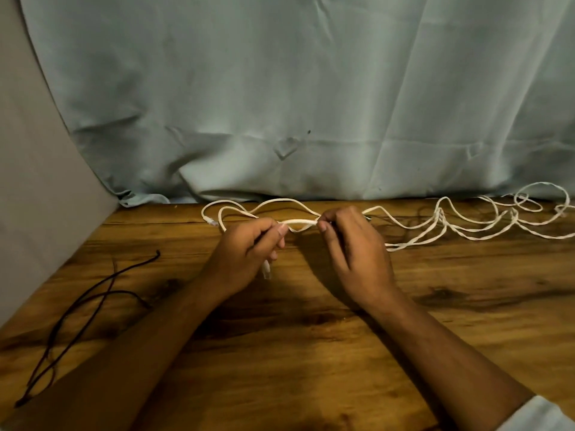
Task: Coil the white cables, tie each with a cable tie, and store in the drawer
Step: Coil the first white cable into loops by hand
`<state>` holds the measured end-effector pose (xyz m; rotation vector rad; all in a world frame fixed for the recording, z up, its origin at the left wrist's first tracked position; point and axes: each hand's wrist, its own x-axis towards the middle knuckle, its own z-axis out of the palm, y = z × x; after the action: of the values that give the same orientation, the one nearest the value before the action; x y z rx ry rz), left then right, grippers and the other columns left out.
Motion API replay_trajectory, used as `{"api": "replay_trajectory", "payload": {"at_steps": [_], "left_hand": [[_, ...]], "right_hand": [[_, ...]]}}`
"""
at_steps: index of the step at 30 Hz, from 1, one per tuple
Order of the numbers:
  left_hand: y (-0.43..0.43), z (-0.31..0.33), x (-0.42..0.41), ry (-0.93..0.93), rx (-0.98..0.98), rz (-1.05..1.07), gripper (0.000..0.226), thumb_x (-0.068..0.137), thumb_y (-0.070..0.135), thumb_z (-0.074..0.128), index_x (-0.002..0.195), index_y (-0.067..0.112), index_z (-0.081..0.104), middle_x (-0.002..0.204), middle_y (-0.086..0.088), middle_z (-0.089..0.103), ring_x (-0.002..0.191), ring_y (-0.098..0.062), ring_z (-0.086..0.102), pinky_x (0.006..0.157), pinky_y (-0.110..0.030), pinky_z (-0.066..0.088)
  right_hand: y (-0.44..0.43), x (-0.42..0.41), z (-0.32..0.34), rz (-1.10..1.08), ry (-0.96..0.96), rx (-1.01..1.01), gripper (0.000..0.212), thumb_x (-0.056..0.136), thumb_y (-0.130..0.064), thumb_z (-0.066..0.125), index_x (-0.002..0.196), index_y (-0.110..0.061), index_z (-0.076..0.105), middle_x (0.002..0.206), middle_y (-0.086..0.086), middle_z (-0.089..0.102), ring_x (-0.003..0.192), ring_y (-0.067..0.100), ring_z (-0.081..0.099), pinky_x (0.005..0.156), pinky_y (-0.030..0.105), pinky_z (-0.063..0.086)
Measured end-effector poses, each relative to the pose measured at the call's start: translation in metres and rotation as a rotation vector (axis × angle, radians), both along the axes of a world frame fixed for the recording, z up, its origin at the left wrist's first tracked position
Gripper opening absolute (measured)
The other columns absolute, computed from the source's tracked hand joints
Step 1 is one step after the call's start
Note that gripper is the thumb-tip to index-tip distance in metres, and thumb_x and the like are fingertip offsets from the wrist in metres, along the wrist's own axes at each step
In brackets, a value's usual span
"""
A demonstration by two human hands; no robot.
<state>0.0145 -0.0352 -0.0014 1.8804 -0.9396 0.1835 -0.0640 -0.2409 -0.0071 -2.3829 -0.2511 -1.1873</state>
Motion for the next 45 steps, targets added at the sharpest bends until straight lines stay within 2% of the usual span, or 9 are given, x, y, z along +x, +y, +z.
{"api": "replay_trajectory", "payload": {"at_steps": [3, 8, 16, 20, 22, 25, 35, 40, 45], "left_hand": [[-0.007, 0.014, -0.005, 0.313, -0.138, -0.095, 0.037, 0.107, 0.038, 0.046, 0.08, 0.015, 0.059, 0.057, -0.009, 0.049, 0.05, -0.018, 0.052, 0.052, -0.032, 0.044], [-0.02, 0.034, -0.019, 0.823, -0.451, -0.385, 0.035, 0.101, 0.04, 0.048, 0.074, 0.018, 0.05, 0.053, 0.005, 0.027, 0.039, -0.006, 0.023, 0.044, -0.025, 0.014], [-0.026, 0.058, -0.027, 1.112, -0.77, -0.676, 0.036, 0.104, 0.043, 0.037, 0.077, 0.024, 0.051, 0.05, 0.007, 0.044, 0.034, -0.004, 0.038, 0.036, -0.015, 0.031], [-0.031, 0.074, -0.033, 1.074, -0.926, -0.577, 0.032, 0.107, 0.036, 0.038, 0.091, 0.019, 0.061, 0.087, 0.001, 0.076, 0.072, -0.011, 0.074, 0.068, -0.026, 0.063], [-0.034, 0.08, -0.036, 1.042, -0.926, -0.585, 0.034, 0.107, 0.034, 0.037, 0.101, 0.015, 0.065, 0.115, -0.011, 0.076, 0.108, -0.023, 0.073, 0.098, -0.038, 0.057], [-0.033, 0.087, -0.039, 1.028, -0.927, -0.58, 0.039, 0.107, 0.035, 0.036, 0.11, 0.012, 0.066, 0.139, -0.019, 0.063, 0.134, -0.032, 0.057, 0.116, -0.045, 0.04], [-0.035, 0.079, -0.033, 0.637, -0.801, -0.324, 0.024, 0.096, 0.029, 0.051, 0.104, 0.01, 0.064, 0.142, -0.014, 0.061, 0.142, -0.018, 0.048, 0.117, -0.034, 0.032], [-0.033, 0.063, -0.033, 0.298, -0.397, -0.055, 0.034, 0.108, 0.027, 0.046, 0.083, 0.019, 0.067, 0.137, 0.008, 0.063, 0.132, 0.006, 0.05, 0.107, -0.013, 0.036], [-0.026, 0.038, -0.01, 0.103, -0.087, 0.105, 0.036, 0.101, 0.047, 0.047, 0.081, 0.026, 0.068, 0.106, 0.003, 0.077, 0.109, -0.01, 0.069, 0.102, -0.041, 0.049]], "right_hand": [[-0.003, 0.001, -0.001, 0.022, -0.008, 0.072, 0.015, 0.107, -0.024, 0.056, 0.105, -0.014, 0.067, 0.1, -0.002, 0.06, 0.089, 0.015, 0.057, 0.073, 0.037, 0.049], [-0.003, -0.004, 0.001, 0.05, 0.0, 0.127, 0.014, 0.107, -0.02, 0.056, 0.103, -0.013, 0.068, 0.092, -0.006, 0.063, 0.083, 0.01, 0.058, 0.071, 0.031, 0.047], [0.01, -0.005, 0.002, 0.09, 0.015, 0.163, 0.026, 0.109, -0.026, 0.046, 0.122, -0.015, 0.066, 0.093, -0.015, 0.06, 0.082, 0.01, 0.06, 0.073, 0.035, 0.05], [0.018, -0.006, 0.004, 0.104, -0.007, 0.147, 0.022, 0.108, -0.02, 0.049, 0.122, -0.013, 0.065, 0.094, -0.007, 0.064, 0.082, 0.015, 0.061, 0.073, 0.039, 0.051], [0.021, -0.006, 0.005, 0.103, -0.022, 0.15, 0.016, 0.107, -0.017, 0.051, 0.111, -0.013, 0.065, 0.09, -0.007, 0.06, 0.079, 0.014, 0.057, 0.07, 0.039, 0.05], [0.025, -0.007, 0.004, 0.12, 0.001, 0.155, 0.013, 0.107, -0.016, 0.053, 0.114, -0.016, 0.064, 0.092, -0.013, 0.059, 0.08, 0.007, 0.056, 0.07, 0.031, 0.047], [0.03, -0.016, 0.005, 0.019, 0.166, 0.029, 0.032, 0.103, -0.026, 0.054, 0.135, -0.025, 0.061, 0.118, -0.004, 0.072, 0.104, 0.016, 0.067, 0.084, 0.04, 0.057], [0.033, -0.022, 0.015, -0.04, 0.264, -0.268, 0.033, 0.1, -0.031, 0.048, 0.131, -0.026, 0.06, 0.121, -0.002, 0.068, 0.104, 0.023, 0.068, 0.08, 0.043, 0.058], [0.032, -0.026, 0.022, -0.056, 0.203, -0.459, 0.026, 0.092, -0.027, 0.055, 0.115, -0.022, 0.067, 0.106, -0.001, 0.069, 0.086, 0.023, 0.068, 0.068, 0.037, 0.057]]}}
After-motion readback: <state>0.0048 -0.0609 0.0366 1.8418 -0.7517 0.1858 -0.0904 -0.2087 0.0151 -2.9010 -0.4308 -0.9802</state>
